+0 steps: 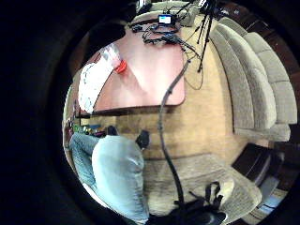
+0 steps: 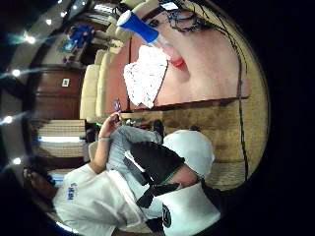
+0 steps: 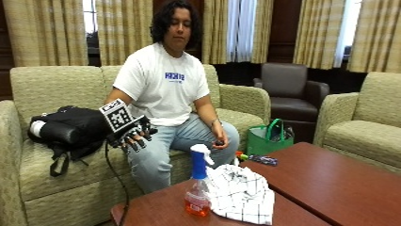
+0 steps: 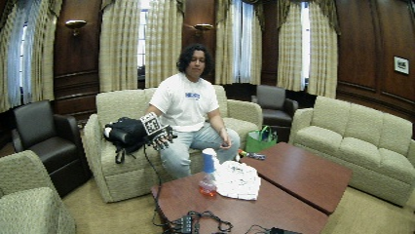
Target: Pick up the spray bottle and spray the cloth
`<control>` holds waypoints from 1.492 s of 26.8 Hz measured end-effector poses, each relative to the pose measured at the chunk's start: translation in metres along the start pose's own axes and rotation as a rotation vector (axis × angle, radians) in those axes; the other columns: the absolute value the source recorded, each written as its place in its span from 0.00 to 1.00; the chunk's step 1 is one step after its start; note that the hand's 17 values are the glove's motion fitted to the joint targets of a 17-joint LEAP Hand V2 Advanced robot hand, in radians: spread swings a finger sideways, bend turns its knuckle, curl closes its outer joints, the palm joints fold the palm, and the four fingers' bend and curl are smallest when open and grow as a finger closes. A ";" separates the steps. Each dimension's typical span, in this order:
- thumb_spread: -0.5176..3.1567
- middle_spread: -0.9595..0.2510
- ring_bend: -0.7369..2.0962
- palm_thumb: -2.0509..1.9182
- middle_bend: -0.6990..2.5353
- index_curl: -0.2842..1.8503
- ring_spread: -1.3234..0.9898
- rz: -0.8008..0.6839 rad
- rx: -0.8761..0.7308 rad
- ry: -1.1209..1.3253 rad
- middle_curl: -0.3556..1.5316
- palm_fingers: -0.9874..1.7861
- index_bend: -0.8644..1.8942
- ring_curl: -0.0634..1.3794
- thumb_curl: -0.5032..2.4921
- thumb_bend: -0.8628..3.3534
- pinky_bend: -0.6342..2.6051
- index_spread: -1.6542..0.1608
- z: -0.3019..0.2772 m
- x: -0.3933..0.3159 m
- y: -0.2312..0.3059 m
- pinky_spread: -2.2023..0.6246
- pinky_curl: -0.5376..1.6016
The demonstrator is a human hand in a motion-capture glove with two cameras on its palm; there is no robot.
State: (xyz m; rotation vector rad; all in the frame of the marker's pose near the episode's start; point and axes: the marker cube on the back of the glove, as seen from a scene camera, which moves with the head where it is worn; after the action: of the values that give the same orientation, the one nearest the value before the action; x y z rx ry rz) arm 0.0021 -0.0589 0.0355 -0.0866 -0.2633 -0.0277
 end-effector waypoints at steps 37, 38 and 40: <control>0.39 0.72 0.40 0.66 0.30 0.21 0.53 0.184 0.158 -0.858 0.36 0.41 0.34 0.24 0.28 0.20 0.33 0.68 0.113 -0.064 -0.170 0.84 0.41; 0.39 0.72 0.40 0.67 0.30 0.21 0.53 0.178 0.162 -0.866 0.36 0.41 0.34 0.24 0.28 0.20 0.33 0.68 0.114 -0.066 -0.173 0.84 0.41; 0.39 0.72 0.40 0.67 0.30 0.21 0.53 0.174 0.167 -0.882 0.37 0.41 0.34 0.24 0.28 0.20 0.34 0.68 0.117 -0.068 -0.179 0.84 0.41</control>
State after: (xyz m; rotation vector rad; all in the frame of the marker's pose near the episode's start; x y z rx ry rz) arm -0.1011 -0.2254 0.1445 0.0509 -1.1358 0.2111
